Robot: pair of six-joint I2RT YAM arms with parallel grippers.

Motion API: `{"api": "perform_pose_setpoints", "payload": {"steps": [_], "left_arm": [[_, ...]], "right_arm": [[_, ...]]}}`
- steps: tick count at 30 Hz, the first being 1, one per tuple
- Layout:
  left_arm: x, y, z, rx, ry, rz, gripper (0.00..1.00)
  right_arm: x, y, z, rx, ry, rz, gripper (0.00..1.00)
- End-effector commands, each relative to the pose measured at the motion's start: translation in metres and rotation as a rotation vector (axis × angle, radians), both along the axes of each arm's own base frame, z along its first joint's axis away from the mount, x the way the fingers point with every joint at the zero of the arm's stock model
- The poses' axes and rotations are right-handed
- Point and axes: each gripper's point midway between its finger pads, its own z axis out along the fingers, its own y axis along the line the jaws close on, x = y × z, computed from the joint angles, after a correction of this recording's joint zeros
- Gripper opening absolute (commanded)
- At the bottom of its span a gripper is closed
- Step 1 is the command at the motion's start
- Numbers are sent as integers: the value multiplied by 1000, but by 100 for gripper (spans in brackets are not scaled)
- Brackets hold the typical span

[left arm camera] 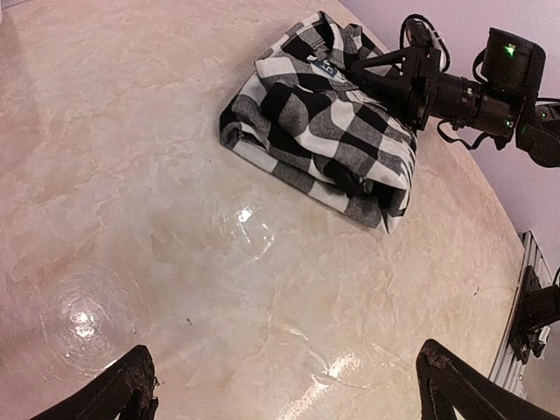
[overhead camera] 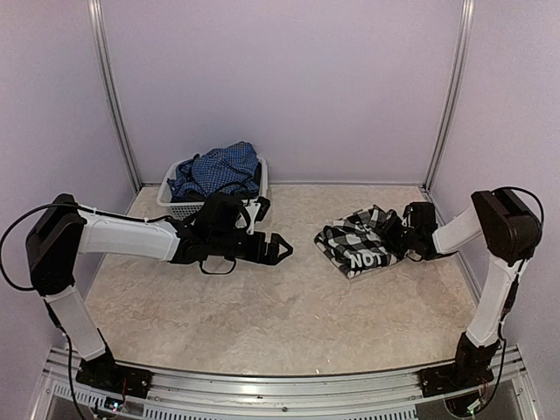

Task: Fold and stack the long sleeve shirts
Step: Move the square-folded shirt to the center of the board.

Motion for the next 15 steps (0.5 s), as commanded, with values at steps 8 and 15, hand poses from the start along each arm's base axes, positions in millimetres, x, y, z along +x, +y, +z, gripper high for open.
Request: {"api": "perform_pose_setpoints", "payload": {"steps": [8,15], "left_arm": [[16,15,17,-8,-15,66,99],[20,19,18,-5,-24,83,99]], "right_arm": [[32,-54,33,38,-120,-279,43],[-3,-34,74,-8,-203,-168,44]]}}
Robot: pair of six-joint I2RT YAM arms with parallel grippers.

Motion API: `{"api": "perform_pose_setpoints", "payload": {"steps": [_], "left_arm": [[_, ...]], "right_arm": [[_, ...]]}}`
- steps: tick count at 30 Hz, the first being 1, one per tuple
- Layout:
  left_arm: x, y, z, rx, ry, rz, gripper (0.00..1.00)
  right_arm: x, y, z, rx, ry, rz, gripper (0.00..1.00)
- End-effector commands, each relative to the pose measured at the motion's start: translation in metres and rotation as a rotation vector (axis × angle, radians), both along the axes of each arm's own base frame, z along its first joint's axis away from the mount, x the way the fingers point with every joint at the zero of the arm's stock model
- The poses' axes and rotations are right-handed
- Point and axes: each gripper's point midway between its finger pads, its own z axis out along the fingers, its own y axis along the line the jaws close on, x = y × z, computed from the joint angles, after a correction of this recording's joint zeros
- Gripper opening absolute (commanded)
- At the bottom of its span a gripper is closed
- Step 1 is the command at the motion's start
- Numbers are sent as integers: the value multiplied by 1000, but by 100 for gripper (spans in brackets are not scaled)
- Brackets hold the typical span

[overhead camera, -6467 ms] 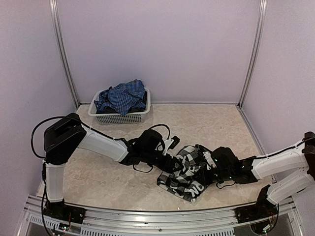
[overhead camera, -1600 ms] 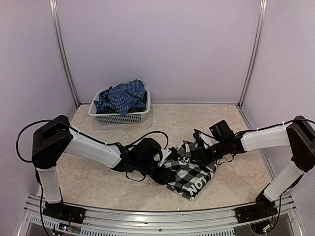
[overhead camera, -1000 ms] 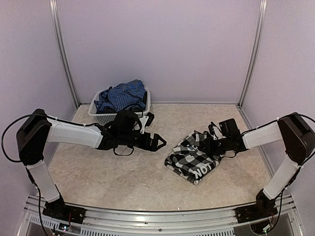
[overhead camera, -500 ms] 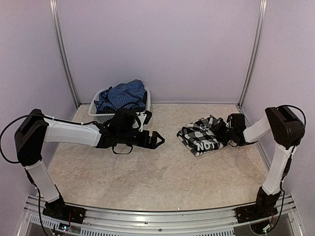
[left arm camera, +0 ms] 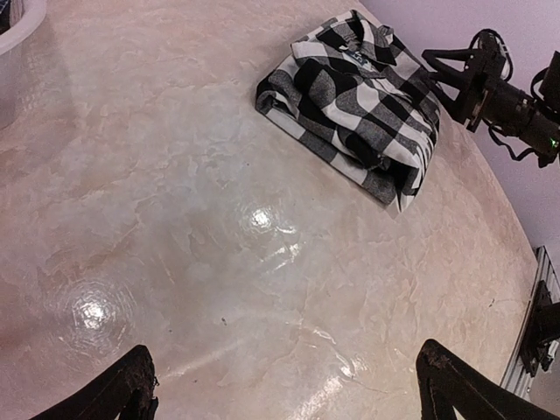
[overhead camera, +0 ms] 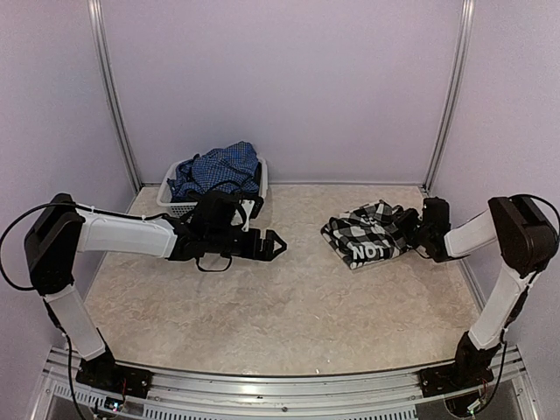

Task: Fold and stack the long sleeve shirts
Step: Move the square-folded shirt to the center of the board.

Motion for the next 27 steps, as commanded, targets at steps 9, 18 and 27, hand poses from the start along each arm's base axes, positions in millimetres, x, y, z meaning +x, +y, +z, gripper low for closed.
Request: {"api": "perform_pose_setpoints", "payload": {"steps": [9,18,27], "left_arm": [[3,6,22,-24,-30,16,99],[2,13,23,-12,-38,28,99],[0,21,25,-16,-45,48,99]], "right_arm": [[-52,105,28,-226,5,510,43],[-51,140,-1,-285,105,746,40],[-28,171,-31,-249,156,801,38]]}}
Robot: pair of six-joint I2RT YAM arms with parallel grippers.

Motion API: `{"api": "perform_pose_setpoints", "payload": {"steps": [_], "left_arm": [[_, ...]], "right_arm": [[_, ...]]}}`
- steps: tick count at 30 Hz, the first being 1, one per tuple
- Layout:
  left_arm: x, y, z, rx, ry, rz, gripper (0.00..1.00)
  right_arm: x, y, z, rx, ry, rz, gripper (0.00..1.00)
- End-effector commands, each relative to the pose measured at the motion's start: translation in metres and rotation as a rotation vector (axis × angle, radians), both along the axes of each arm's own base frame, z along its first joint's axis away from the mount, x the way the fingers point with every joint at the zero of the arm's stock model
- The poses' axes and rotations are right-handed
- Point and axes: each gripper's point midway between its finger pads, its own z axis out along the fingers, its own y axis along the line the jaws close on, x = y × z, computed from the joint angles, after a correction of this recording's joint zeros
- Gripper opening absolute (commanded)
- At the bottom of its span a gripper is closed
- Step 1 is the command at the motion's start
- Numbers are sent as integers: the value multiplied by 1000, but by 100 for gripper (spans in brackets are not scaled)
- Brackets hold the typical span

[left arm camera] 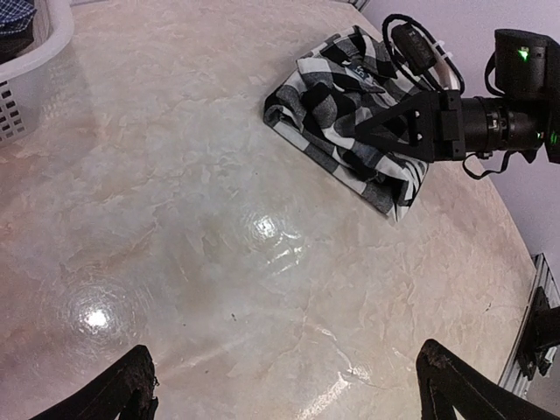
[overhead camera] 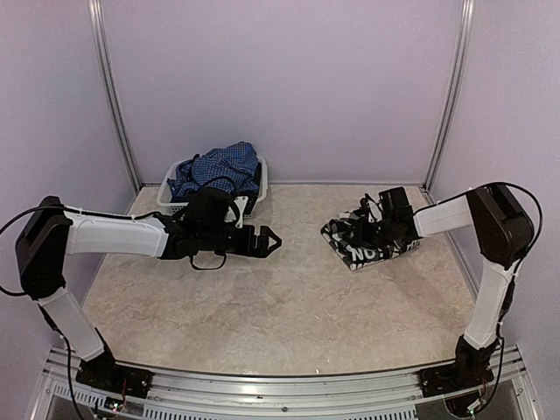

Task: Fold and stack the long sleeve shirts
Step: Move the square-folded shirt to the center of the board.

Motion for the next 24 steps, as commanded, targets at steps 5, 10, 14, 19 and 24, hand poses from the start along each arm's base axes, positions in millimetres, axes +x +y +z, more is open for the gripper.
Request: {"api": "perform_pose_setpoints", "payload": {"steps": [5,10,14,19,24], "left_arm": [[2,11,7,-9,-16,38,99],[4,18,3,16,-15,74,99],[8,30,7,51,-38,125,99],[23,63,31,91,-138,272,99],[34,103,75,106,-254,400,99]], "right_arm": [[40,11,1,14,-64,-71,37],[81,19,13,73,-124,-134,38],[97,29,36,90,-173,-95,40],[76,9,105,-39,-352,-53,49],[41,-35,161,-244,-446,-90,63]]}}
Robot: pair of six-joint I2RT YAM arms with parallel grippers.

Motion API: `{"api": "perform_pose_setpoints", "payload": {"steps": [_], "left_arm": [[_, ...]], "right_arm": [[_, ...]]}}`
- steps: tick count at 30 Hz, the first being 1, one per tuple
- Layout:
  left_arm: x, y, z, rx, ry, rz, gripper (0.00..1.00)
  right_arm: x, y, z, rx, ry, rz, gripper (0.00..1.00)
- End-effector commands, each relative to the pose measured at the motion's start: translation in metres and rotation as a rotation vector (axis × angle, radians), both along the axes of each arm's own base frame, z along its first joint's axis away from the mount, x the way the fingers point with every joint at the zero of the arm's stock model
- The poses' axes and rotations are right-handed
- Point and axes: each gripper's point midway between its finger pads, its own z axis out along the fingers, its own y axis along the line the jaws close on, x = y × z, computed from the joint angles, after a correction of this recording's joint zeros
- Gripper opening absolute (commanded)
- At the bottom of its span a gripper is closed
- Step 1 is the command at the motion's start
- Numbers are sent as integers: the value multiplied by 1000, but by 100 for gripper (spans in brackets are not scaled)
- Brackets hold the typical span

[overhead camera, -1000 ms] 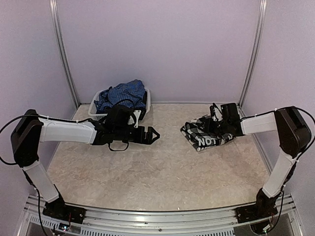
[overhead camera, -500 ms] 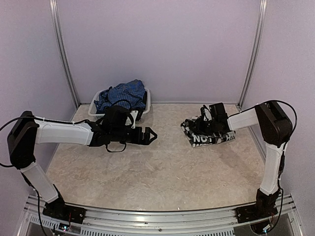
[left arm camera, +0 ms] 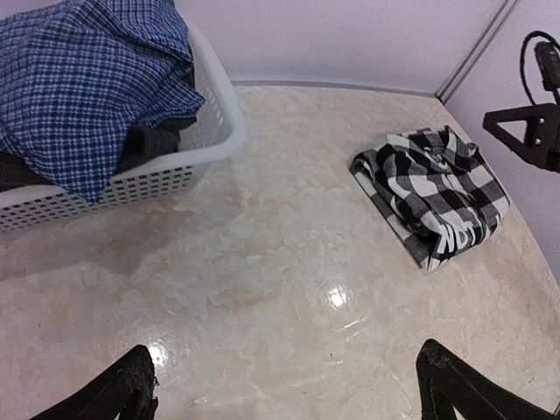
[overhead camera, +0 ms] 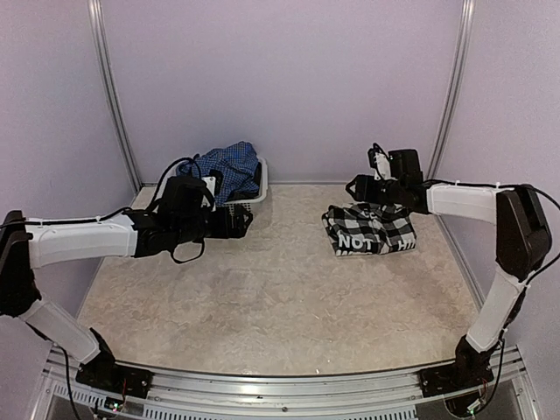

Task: Fold and stack the long sleeve shirts
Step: Move the square-folded shirt to the center of the board, then reset both arms

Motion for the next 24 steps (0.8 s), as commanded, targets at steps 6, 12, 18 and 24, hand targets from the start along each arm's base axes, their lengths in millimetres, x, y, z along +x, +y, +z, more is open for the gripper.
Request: {"api": "perform_pose_setpoints", "payload": {"steps": [6,12,18,24], "left_arm": [[21,84,68,64,-186,220,99],[18,133,100,-18,-308,340,99],[6,149,132,-25,-407,368,99],[-11,165,133,-54,-474,402,99]], "right_arm": [[-45,-79,95,-329,-168,-131,82],[-65,-106,119,-297,-214,-152,86],[-86,-110,140,-305,-309,-147,94],[-106,-113,154,-299,-417,-147,100]]}}
